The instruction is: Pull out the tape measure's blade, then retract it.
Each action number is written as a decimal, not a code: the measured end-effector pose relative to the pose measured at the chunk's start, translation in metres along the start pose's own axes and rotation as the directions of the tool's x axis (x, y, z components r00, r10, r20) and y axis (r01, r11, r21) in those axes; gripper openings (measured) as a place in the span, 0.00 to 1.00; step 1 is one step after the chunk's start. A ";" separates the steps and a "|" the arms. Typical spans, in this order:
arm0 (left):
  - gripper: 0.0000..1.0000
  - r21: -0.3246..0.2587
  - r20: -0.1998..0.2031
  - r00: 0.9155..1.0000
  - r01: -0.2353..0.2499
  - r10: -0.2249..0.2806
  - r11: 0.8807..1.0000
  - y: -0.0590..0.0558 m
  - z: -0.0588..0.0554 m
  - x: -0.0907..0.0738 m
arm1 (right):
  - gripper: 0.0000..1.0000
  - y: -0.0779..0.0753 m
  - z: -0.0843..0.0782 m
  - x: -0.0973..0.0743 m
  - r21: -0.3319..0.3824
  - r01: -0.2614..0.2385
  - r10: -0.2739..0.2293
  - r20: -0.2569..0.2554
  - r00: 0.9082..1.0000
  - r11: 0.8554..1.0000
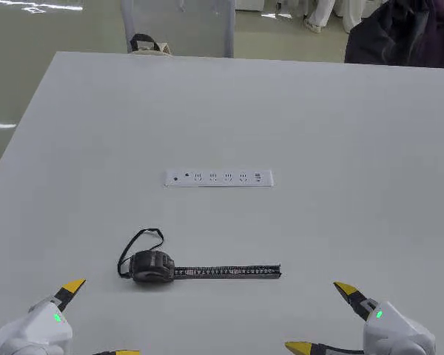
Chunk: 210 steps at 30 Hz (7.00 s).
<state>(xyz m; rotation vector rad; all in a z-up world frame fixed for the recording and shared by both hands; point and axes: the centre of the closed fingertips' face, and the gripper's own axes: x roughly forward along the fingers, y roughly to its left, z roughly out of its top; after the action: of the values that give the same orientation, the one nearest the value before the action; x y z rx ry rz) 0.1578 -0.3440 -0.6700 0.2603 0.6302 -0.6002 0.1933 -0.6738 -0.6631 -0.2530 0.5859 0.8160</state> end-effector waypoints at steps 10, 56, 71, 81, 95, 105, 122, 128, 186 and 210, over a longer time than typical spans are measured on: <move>0.99 -0.020 0.008 1.000 -0.022 0.022 1.000 -0.010 0.001 -0.010 | 0.93 0.009 0.002 -0.011 0.023 0.024 -0.025 0.023 0.999 0.999; 0.88 -0.249 0.027 0.949 -0.299 0.315 0.921 -0.002 0.033 0.026 | 0.77 -0.003 -0.004 0.008 -0.112 -0.116 0.120 0.028 0.992 0.987; 0.88 -0.268 0.011 0.908 -0.401 0.419 0.876 0.014 0.045 0.053 | 0.57 -0.029 0.000 0.046 -0.274 -0.257 0.262 -0.019 0.965 0.927; 0.85 -0.284 -0.003 0.901 -0.417 0.435 0.863 0.019 0.044 0.083 | 0.47 -0.047 -0.002 0.077 -0.325 -0.343 0.335 -0.084 0.939 0.881; 0.80 -0.382 -0.046 0.875 -0.462 0.483 0.801 0.024 0.031 0.112 | 0.36 -0.063 -0.013 0.110 -0.338 -0.408 0.380 -0.147 0.913 0.848; 0.77 -0.457 -0.059 0.854 -0.483 0.517 0.747 0.035 0.021 0.118 | 0.31 -0.070 -0.024 0.128 -0.335 -0.438 0.403 -0.173 0.899 0.834; 0.71 -0.489 -0.095 0.861 -0.478 0.501 0.729 0.042 0.012 0.131 | 0.19 -0.062 -0.035 0.143 -0.343 -0.506 0.448 -0.238 0.862 0.792; 0.71 -0.503 -0.097 0.856 -0.482 0.508 0.717 0.044 0.014 0.133 | 0.14 -0.061 -0.037 0.146 -0.349 -0.515 0.454 -0.247 0.856 0.783; 0.56 -0.528 -0.145 0.804 -0.556 0.577 0.642 0.057 0.002 0.132 | 0.11 -0.058 -0.030 0.147 -0.327 -0.516 0.461 -0.234 0.856 0.792; 0.56 -0.546 -0.138 0.814 -0.538 0.565 0.642 0.058 0.000 0.133 | 0.11 -0.035 -0.014 0.161 -0.327 -0.523 0.477 -0.215 0.852 0.787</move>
<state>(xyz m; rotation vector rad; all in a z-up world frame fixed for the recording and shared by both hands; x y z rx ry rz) 0.2779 -0.3568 -0.7497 -0.1308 0.6156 0.1985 0.3006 -0.6047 -0.7688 -0.5146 0.6167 1.4485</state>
